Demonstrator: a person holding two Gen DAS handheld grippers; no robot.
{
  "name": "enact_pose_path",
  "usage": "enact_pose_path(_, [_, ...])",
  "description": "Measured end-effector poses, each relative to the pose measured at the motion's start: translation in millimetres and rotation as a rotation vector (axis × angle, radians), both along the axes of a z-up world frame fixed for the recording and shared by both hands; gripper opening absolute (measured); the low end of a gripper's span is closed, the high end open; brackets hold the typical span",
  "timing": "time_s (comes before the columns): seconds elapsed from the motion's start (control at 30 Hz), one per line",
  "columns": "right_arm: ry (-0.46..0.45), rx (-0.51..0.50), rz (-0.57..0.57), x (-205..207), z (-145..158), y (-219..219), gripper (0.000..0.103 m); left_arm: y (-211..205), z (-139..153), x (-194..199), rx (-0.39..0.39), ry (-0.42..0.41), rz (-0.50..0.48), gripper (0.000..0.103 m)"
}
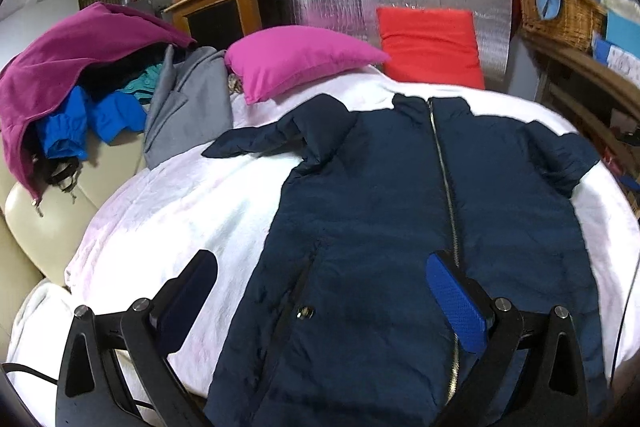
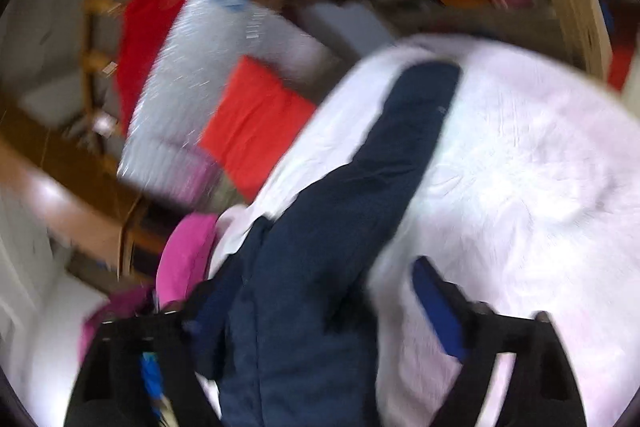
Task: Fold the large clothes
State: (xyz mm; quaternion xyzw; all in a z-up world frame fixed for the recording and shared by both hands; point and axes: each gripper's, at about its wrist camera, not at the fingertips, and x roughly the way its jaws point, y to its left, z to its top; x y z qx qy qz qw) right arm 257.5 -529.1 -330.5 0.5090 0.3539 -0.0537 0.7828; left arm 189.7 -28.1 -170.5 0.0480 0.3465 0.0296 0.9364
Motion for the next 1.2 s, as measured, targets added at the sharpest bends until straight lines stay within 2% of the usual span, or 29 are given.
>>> enact_pose_path(0.07, [0.039, 0.064, -0.050, 23.8, -35.8, -20.0, 0.070, -5.6, -8.5, 14.1, 0.007, 0.017, -0.003, 0.103])
enact_pose_path(0.13, [0.074, 0.092, -0.089, 41.9, -62.2, -34.1, 0.068, -11.2, -16.1, 25.8, 0.011, 0.031, -0.007, 0.103])
enact_pose_path(0.33, [0.139, 0.084, -0.177, 85.7, -107.9, -63.2, 0.068, -24.6, -33.5, 51.9, 0.035, 0.066, -0.023, 0.103])
enact_pose_path(0.4, [0.144, 0.073, -0.182, 92.7, -113.3, -65.8, 0.059, -26.5, -37.7, 58.6, 0.036, 0.076, -0.024, 0.103])
enact_pose_path(0.47, [0.148, 0.043, -0.180, 103.1, -116.8, -68.4, 0.055, -26.5, -39.6, 63.9, 0.031, 0.081, -0.023, 0.103])
enact_pose_path(0.53, [0.165, 0.022, -0.177, 110.6, -120.7, -69.2, 0.042, -26.1, -40.3, 66.4, 0.024, 0.082, -0.022, 0.103])
enact_pose_path(0.57, [0.177, 0.010, -0.178, 114.1, -123.9, -70.4, 0.033, -25.9, -40.2, 67.5, 0.022, 0.082, -0.020, 0.103])
enact_pose_path(0.6, [0.179, -0.001, -0.178, 115.6, -123.7, -69.1, 0.020, -25.6, -40.0, 68.0, 0.021, 0.083, -0.019, 0.103])
enact_pose_path(0.63, [0.179, -0.014, -0.174, 117.4, -123.6, -68.8, 0.018, -24.9, -39.2, 68.1, 0.019, 0.083, -0.017, 0.103])
enact_pose_path(0.7, [0.159, -0.044, -0.173, 114.1, -113.9, -64.3, 0.012, -22.8, -37.1, 67.1, 0.015, 0.079, -0.015, 0.103])
enact_pose_path(0.77, [0.122, -0.087, -0.165, 109.0, -94.8, -54.3, 0.011, -18.2, -33.9, 64.8, 0.008, 0.072, -0.007, 0.103])
enact_pose_path(0.97, [-0.036, -0.185, -0.054, 100.5, -15.4, 4.2, 0.011, 0.6, -22.1, 49.3, -0.046, 0.050, 0.006, 0.103])
enact_pose_path(1.07, [-0.110, -0.206, 0.024, 94.3, 18.6, 52.0, 0.011, 10.0, -16.4, 37.5, -0.065, 0.038, 0.008, 0.103])
enact_pose_path(1.2, [-0.152, -0.212, 0.143, 88.6, 39.7, 130.4, 0.011, 24.2, -9.3, 21.8, -0.082, 0.026, 0.010, 0.103])
